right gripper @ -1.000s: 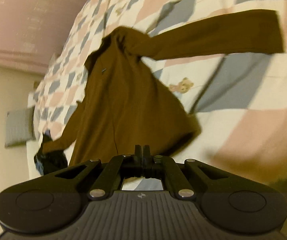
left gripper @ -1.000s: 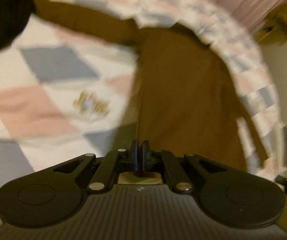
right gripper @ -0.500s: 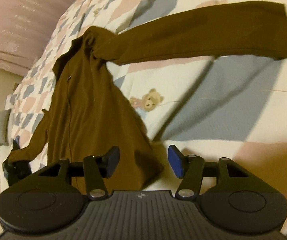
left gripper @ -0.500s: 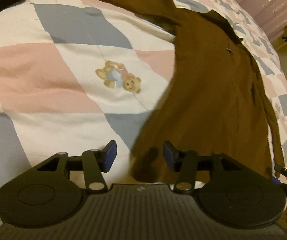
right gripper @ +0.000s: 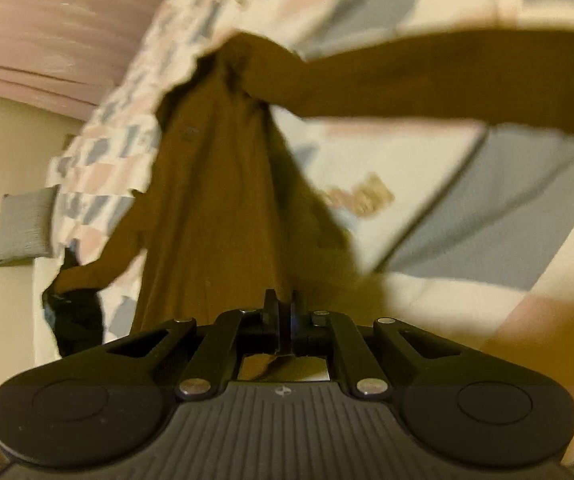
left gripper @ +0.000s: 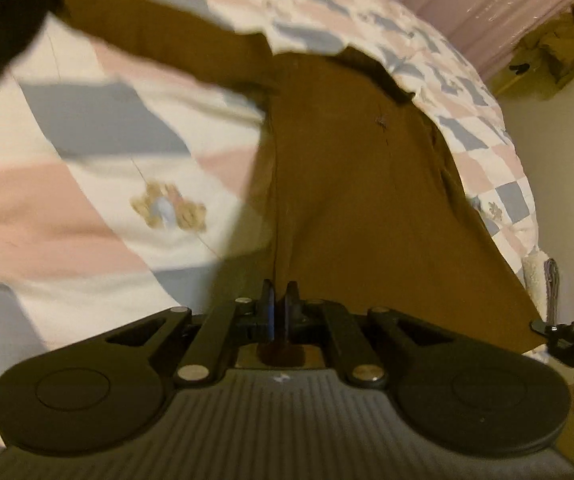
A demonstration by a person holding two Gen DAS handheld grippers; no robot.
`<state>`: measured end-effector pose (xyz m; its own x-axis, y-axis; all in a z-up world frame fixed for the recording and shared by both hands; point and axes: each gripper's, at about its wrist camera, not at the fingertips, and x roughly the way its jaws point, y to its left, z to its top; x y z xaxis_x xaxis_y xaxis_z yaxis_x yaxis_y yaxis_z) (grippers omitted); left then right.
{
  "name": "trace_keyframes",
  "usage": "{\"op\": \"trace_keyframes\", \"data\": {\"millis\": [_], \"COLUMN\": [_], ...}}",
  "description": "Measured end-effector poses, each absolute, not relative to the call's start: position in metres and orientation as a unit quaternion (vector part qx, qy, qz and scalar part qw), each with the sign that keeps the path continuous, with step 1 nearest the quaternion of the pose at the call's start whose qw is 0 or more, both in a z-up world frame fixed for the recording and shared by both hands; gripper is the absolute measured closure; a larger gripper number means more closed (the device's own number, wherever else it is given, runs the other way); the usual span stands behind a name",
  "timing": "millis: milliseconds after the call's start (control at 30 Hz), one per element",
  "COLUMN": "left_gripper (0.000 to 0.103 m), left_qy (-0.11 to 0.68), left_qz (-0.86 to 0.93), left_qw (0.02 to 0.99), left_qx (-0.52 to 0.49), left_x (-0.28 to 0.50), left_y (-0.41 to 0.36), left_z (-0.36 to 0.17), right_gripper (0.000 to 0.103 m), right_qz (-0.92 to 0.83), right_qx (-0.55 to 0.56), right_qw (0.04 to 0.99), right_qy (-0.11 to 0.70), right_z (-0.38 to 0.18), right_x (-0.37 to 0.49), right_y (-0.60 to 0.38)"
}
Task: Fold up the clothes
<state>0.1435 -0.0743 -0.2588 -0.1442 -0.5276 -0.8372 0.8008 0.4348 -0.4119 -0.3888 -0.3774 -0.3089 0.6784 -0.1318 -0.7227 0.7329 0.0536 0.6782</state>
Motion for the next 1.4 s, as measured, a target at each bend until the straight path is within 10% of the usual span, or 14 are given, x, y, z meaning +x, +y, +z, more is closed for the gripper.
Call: {"op": "trace_keyframes", "data": {"millis": [300,500,633,1067,1400], "left_gripper": [0.096,0.085,0.087,0.084,0.079], "left_qy": [0.579,0.539,0.507,0.553,0.514], "left_qz": [-0.445,-0.428,-0.438,-0.442,-0.457], "left_qw": [0.634,0.651,0.681,0.598,0.648], "left_qx": [0.253,0.321,0.295,0.374,0.326], "left_x": [0.101,0.092,0.092,0.058,0.050], "left_y": [-0.082,-0.078,-0.074,-0.115,-0.177], "left_z": [-0.366,-0.342,-0.306,-0.344,-0.280], "right_gripper": [0.099,0.097,0.077,0.087,0.063], "right_qz": [-0.355,-0.385,-0.402,-0.389,-0.539], "right_qx": [0.617,0.632,0.587,0.515,0.535], "right_qw": [0.641,0.596,0.609,0.630,0.588], "right_qy": [0.288,0.312,0.350,0.431,0.280], "right_z": [-0.338,-0.383,-0.355,-0.358,-0.292], "right_x": [-0.405,-0.401,-0.402,-0.367,-0.496], "right_y": [-0.355,-0.351,-0.351,-0.337,-0.403]}}
